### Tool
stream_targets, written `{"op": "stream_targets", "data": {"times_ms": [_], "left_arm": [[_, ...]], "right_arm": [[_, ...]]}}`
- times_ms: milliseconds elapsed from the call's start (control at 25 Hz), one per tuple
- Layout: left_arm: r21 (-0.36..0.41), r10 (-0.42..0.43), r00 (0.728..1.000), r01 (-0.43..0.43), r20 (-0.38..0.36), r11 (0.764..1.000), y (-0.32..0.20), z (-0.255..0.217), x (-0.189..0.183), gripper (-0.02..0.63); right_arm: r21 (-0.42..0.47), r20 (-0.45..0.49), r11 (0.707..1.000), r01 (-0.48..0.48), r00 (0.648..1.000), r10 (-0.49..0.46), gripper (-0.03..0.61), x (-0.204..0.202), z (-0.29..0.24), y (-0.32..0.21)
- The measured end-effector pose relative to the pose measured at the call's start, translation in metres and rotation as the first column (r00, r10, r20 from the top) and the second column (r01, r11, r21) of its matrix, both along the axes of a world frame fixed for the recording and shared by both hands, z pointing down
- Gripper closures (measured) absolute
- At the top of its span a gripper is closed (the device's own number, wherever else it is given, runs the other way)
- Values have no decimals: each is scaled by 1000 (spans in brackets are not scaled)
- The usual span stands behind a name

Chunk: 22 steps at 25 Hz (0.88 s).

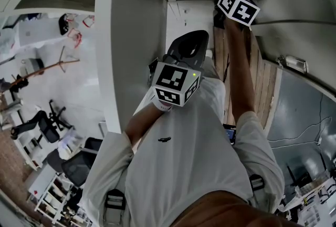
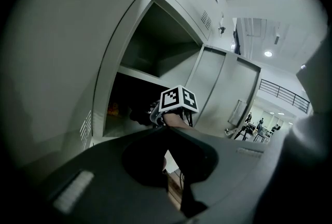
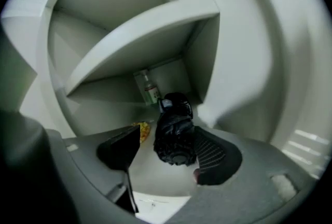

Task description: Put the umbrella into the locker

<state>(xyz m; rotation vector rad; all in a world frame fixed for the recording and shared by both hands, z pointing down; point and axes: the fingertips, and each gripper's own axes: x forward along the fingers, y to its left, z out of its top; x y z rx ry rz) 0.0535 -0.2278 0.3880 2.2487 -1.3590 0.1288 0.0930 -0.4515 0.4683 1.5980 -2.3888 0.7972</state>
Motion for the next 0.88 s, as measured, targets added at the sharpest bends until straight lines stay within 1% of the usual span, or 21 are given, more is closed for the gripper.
{"op": "stream_targets", "data": {"times_ms": [320, 600, 800, 880], "left_arm": [[26, 2, 1000, -1, -18, 1000, 5, -7, -1, 601], [46, 18, 999, -17, -29, 999, 11, -12, 2, 601], [62, 35, 999, -33, -34, 998, 14, -15, 7, 600], [64, 43, 998, -40, -36, 997, 15, -16, 8, 601]], "right_arm": [[24, -5, 995, 98, 995, -98, 286, -9, -20, 36], [54, 6, 990, 132, 991, -133, 293, -8, -43, 65], [107, 33, 984, 145, 988, -149, 370, -3, -72, 90], [124, 28, 982, 145, 988, -150, 384, 0, -81, 101]]}}
